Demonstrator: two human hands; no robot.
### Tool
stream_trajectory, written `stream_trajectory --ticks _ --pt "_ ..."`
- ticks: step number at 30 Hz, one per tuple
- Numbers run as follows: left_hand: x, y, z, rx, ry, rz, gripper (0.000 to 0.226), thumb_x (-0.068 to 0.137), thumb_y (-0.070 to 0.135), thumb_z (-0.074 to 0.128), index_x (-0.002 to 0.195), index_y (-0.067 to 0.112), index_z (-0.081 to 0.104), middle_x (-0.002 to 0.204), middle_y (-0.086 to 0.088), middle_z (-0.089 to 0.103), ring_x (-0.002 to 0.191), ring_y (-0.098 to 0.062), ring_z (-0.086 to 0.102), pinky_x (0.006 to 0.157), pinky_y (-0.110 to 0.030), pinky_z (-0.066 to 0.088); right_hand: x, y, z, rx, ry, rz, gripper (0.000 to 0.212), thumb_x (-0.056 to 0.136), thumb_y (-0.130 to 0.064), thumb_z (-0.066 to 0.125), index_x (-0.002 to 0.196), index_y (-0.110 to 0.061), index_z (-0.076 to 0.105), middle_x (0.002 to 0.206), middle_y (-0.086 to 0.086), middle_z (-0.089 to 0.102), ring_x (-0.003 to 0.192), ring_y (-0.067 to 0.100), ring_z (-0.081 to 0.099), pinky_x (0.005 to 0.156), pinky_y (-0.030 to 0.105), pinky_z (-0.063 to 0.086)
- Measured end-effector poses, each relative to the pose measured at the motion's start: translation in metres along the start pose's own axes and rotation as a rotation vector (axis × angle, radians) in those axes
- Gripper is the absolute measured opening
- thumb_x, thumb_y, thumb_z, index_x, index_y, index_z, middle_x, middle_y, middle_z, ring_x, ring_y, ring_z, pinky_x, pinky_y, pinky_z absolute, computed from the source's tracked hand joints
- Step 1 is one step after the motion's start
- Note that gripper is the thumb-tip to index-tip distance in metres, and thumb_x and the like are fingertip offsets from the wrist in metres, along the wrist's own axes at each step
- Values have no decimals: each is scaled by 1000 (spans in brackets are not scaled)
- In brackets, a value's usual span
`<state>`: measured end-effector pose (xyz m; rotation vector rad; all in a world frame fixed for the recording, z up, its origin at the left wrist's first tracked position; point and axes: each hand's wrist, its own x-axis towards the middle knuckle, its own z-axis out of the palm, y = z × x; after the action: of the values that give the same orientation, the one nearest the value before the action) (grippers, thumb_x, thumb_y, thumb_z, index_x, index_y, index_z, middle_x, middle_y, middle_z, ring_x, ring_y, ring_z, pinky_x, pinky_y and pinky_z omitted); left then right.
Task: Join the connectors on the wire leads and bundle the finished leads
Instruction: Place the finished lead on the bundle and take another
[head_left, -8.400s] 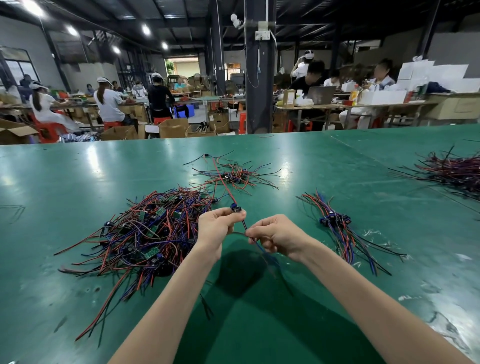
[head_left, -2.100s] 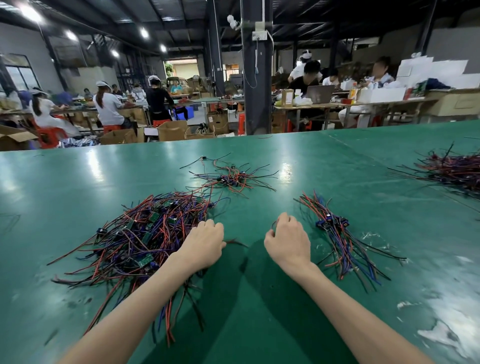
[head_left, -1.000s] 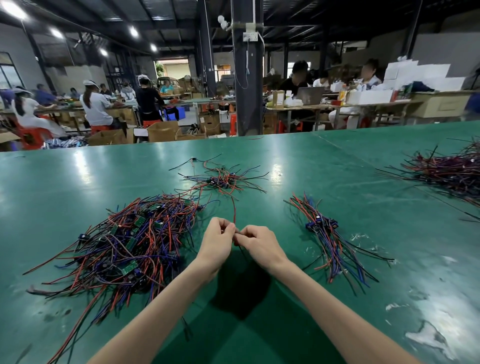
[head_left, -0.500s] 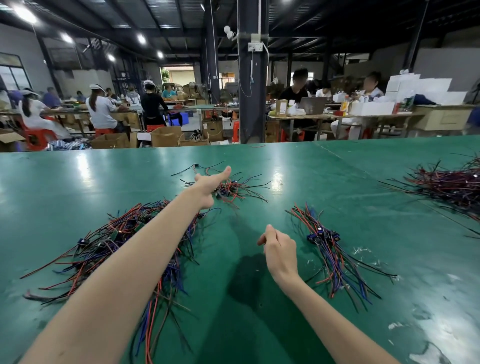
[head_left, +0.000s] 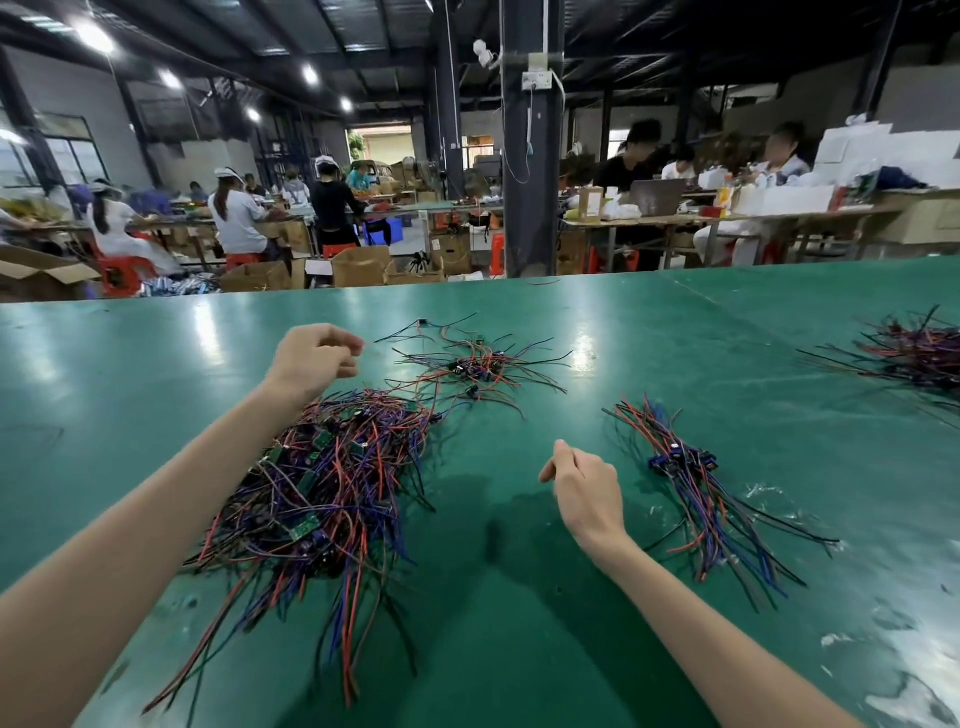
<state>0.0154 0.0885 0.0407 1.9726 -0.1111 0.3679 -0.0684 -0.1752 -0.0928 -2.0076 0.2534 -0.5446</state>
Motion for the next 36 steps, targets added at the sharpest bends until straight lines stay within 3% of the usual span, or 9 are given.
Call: stream_trajectory --ticks 3,8,10,13,19,21,24,29,36 --pt "-2 -6 -10 264 51 31 26 86 -10 45 91 8 63 93 -11 63 82 -24 56 83 -36 51 -1 0 -1 17 -2 3 51 99 -30 38 54 -19 60 53 -5 56 59 18 54 57 30 35" --pt "-18 -24 -5 890 -493 -85 41 85 -11 40 117 2 61 115 -13 62 96 -25 58 69 -23 45 -2 -2 -3 19 -18 9 50 99 -29 39 56 -17 61 55 -4 56 61 18 54 58 29 36" --pt "-23 -33 -2 979 -543 -56 42 85 -9 41 122 3 59 123 -13 60 110 -26 56 78 -23 43 -2 -1 -3 18 -24 10 49 99 -29 39 57 -16 61 54 -4 55 61 18 54 59 29 37" --pt "-23 -41 -3 942 -443 -11 38 86 -6 46 117 7 63 120 -11 62 110 -26 57 87 -26 45 -1 -1 -3 7 -26 13 49 99 -28 39 57 -16 62 55 -4 56 61 18 54 58 29 37" --pt "-18 -52 -10 638 -278 -62 17 79 -4 66 86 10 74 85 -9 70 74 -19 61 70 -23 46 0 -1 -3 -2 -28 20 48 98 -28 39 56 -16 61 54 -4 55 61 18 54 56 29 37" --pt "-17 -55 -11 640 -256 -63 19 80 -5 64 88 9 73 82 -8 65 78 -25 62 69 -25 48 0 -1 -3 3 -26 19 49 98 -28 39 55 -17 60 53 -3 55 61 18 54 57 29 37" --pt "-16 -63 -11 759 -213 -50 26 82 -2 62 105 11 67 101 -14 63 92 -31 60 83 -37 51 0 0 -3 8 -27 16 50 99 -29 39 56 -17 61 53 -4 55 60 18 54 57 29 37" --pt "-14 -73 -9 1020 -164 -40 43 90 31 62 131 25 51 125 -11 57 118 -30 50 98 -43 42 0 0 -3 -3 -28 14 50 99 -29 39 55 -18 60 55 -4 56 62 17 54 57 29 36" --pt "-14 -73 -4 859 -68 -22 24 89 28 64 110 20 57 106 -6 66 101 -28 59 91 -41 46 0 0 -2 -3 -25 11 50 98 -28 39 54 -18 60 53 -6 55 61 16 55 56 28 36"
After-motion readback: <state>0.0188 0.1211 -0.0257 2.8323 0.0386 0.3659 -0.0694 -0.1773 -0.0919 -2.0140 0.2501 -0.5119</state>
